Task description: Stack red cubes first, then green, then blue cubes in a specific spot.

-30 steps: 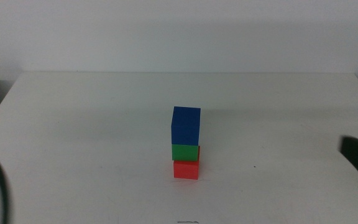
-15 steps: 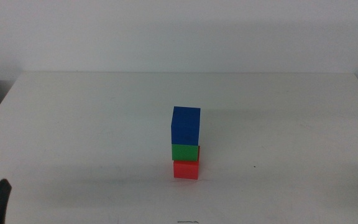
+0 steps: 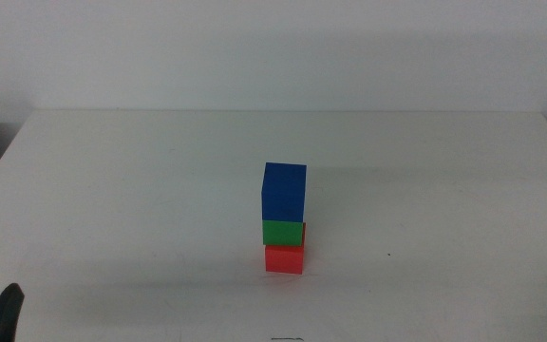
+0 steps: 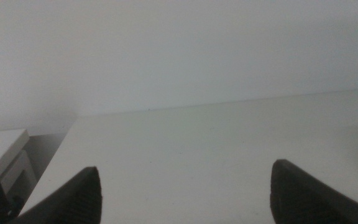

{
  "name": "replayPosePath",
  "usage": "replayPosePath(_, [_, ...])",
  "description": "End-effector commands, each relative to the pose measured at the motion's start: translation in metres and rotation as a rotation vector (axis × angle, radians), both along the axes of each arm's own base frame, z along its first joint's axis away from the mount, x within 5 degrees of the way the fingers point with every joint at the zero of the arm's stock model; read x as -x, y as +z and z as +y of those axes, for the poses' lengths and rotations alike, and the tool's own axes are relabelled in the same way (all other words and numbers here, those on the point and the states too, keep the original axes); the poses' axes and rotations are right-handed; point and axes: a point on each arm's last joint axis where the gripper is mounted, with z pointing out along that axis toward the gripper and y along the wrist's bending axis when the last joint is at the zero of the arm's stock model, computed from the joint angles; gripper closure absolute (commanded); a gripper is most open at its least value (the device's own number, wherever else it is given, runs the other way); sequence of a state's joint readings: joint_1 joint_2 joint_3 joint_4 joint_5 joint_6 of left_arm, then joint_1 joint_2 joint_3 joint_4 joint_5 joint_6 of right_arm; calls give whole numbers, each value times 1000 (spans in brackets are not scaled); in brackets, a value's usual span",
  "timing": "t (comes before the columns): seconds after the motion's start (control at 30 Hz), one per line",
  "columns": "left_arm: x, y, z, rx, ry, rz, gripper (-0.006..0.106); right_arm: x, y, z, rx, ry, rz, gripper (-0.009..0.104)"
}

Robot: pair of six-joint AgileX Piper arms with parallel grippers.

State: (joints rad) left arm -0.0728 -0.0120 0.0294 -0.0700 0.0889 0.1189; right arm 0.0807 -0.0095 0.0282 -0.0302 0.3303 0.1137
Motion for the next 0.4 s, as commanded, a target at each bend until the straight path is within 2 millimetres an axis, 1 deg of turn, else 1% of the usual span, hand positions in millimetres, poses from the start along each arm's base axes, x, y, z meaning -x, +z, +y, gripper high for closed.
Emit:
replayPosePath(0.0, [0,9,1,13,8,-85,8,0,13,-1,27,-3,-110,22])
replayPosePath(0.37, [2,10,1,16,12,-113,8,0,13,-1,38,-4,-109,22])
